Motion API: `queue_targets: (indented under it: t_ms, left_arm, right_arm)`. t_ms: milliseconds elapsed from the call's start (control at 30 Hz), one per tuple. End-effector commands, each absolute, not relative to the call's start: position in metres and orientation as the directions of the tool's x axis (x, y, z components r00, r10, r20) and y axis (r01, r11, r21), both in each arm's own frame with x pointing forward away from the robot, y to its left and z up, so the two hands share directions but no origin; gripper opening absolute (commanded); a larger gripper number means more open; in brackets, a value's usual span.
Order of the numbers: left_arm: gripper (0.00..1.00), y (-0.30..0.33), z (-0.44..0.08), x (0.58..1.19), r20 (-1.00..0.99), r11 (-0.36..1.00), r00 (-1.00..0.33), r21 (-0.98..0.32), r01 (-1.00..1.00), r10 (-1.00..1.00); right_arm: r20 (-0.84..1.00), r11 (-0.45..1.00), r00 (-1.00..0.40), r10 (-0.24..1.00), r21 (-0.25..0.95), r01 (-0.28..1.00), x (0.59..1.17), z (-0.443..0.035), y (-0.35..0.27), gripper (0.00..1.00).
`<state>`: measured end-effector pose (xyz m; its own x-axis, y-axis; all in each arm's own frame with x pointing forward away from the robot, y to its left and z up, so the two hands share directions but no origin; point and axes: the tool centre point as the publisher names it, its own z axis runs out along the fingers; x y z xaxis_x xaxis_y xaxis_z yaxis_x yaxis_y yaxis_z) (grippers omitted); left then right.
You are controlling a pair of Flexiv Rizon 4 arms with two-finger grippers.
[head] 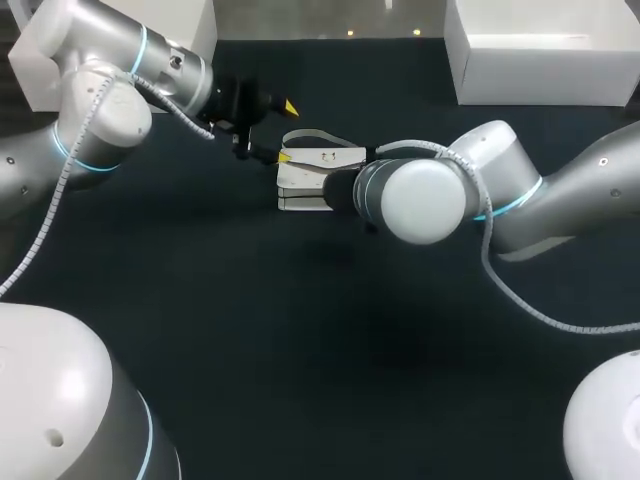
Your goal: Pick up the bag, open it, inspect its contents, close it, and place it on the opposite side
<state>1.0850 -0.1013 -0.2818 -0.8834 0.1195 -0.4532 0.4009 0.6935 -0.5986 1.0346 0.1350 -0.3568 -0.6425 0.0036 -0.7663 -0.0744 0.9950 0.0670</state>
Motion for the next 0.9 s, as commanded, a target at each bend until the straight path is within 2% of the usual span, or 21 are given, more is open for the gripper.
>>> queue_targets:
  t_ms: [33,167,300,400,900]
  left_arm:
    - [1.00,-0.103,-0.285,1.087,-0.453,0.690,-0.883,-0.602,0.401,0.118]
    - [1.00,-0.104,-0.286,1.087,-0.452,0.689,-0.884,-0.602,0.403,0.123]
    - [1.00,-0.104,-0.287,1.086,-0.450,0.686,-0.884,-0.604,0.406,0.127]
    - [1.00,-0.104,-0.288,1.086,-0.450,0.684,-0.883,-0.604,0.408,0.129]
    - [1.00,-0.110,-0.291,1.071,-0.527,0.659,-0.824,-0.547,0.516,0.207]
  right_arm:
    - [-0.770,0.994,-0.638,0.001,0.068,-0.080,1.039,-0.363,0.134,0.25]
    - [-0.769,0.995,-0.639,0.004,0.069,-0.077,1.041,-0.364,0.134,0.16]
    - [-0.770,0.995,-0.637,0.005,0.069,-0.075,1.042,-0.365,0.134,0.13]
    - [-0.770,0.995,-0.638,0.008,0.072,-0.074,1.042,-0.365,0.134,0.00]
    - [-0.771,0.994,-0.636,0.024,0.086,-0.066,1.038,-0.368,0.136,0.00]
